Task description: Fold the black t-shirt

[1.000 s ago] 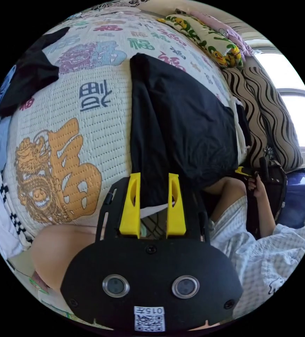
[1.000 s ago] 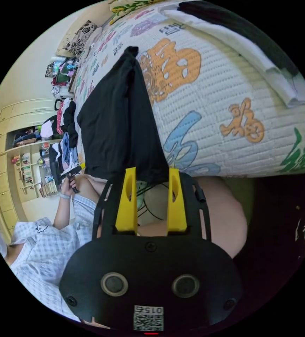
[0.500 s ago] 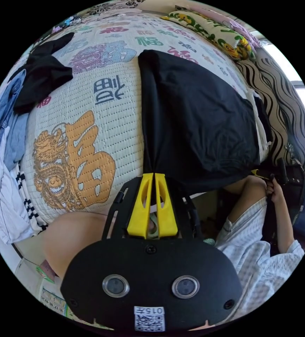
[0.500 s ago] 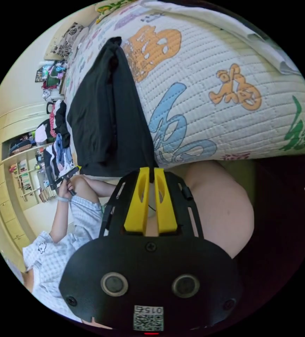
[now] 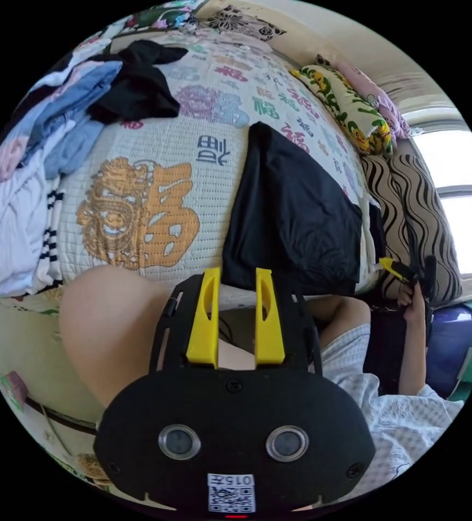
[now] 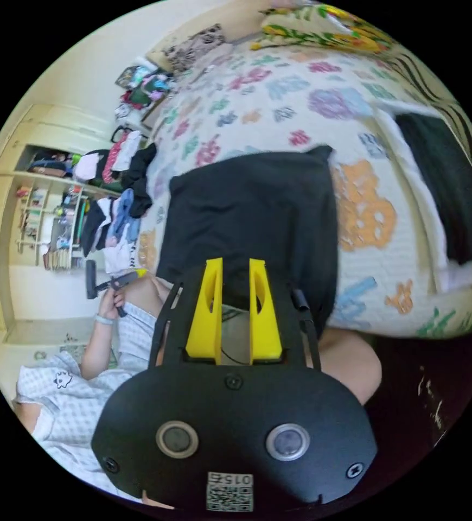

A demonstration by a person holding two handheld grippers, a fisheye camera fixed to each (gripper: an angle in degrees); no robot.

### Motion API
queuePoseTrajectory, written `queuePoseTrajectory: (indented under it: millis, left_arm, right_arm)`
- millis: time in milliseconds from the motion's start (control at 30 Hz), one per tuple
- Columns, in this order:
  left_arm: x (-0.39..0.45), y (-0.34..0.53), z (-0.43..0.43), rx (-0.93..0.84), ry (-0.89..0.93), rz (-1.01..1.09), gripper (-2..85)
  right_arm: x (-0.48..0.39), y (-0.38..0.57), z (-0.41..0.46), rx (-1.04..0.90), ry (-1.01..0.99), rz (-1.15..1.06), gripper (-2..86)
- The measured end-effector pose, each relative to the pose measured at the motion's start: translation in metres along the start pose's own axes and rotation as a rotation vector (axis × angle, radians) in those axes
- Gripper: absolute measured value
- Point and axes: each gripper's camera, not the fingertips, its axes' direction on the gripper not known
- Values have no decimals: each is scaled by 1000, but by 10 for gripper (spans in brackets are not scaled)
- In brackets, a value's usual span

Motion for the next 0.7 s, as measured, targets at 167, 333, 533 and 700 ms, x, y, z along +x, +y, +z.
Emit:
queuePoseTrajectory:
  millis: [167, 333, 533, 700]
  left_arm:
    - [-7, -10, 26, -107, 7, -9, 67]
    - [3, -12, 61, -215, -1, 48, 64]
    - [-2, -1, 66, -171, 23, 44, 56]
    - [-4, 4, 70, -179, 93, 51, 63]
  right_arm:
    - [-96, -64, 39, -68, -21, -168, 79]
    - [-196, -132, 113, -209, 159, -278, 72]
    - [-257, -205, 190, -316, 232, -205, 76]
    - [-287, -253, 225, -307, 422, -169, 86]
